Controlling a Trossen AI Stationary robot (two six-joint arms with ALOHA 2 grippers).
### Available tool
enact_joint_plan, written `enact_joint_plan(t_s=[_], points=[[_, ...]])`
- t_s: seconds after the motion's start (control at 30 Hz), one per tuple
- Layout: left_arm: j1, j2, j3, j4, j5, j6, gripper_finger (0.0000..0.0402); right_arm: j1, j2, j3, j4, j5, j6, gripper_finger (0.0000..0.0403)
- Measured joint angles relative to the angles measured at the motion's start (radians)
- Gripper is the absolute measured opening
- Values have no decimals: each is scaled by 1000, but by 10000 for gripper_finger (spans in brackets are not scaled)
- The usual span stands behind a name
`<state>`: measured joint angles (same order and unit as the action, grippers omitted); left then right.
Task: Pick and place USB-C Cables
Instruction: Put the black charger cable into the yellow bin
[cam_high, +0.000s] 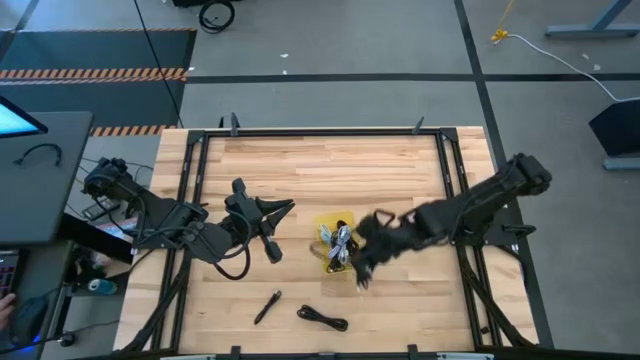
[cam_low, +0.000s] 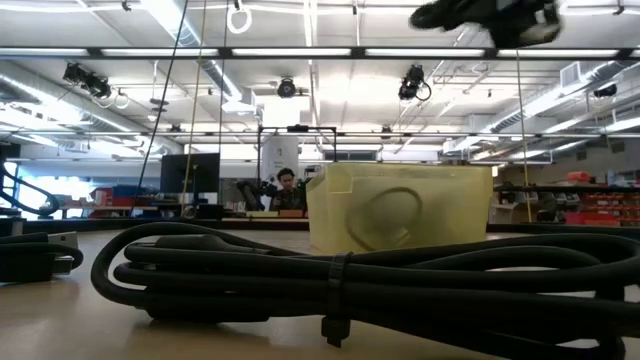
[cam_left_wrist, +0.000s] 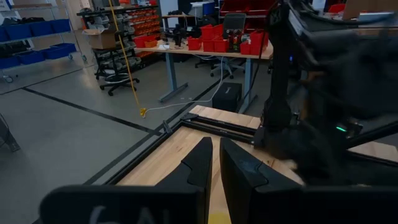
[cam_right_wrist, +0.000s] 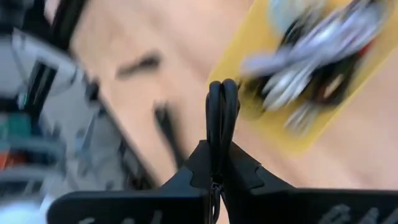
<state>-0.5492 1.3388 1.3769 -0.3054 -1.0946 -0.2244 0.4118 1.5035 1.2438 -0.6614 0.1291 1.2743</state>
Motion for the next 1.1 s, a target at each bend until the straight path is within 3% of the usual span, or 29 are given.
enact_joint_plan(t_s=[0.2, 0.5, 0.67, 1.1], points=[[0, 0, 0, 0, 0, 0, 38, -120, 17, 0, -42, 69, -22, 19], [0, 0, 0, -8, 0, 0, 38, -183, 203, 0, -48, -68, -21, 19], [0, 0, 0, -8, 0, 0, 38, -201, 265, 0, 12, -79, -44, 19], [0, 0, 0, -17, 0, 0, 38, -268, 230, 0, 43, -45, -100, 18]])
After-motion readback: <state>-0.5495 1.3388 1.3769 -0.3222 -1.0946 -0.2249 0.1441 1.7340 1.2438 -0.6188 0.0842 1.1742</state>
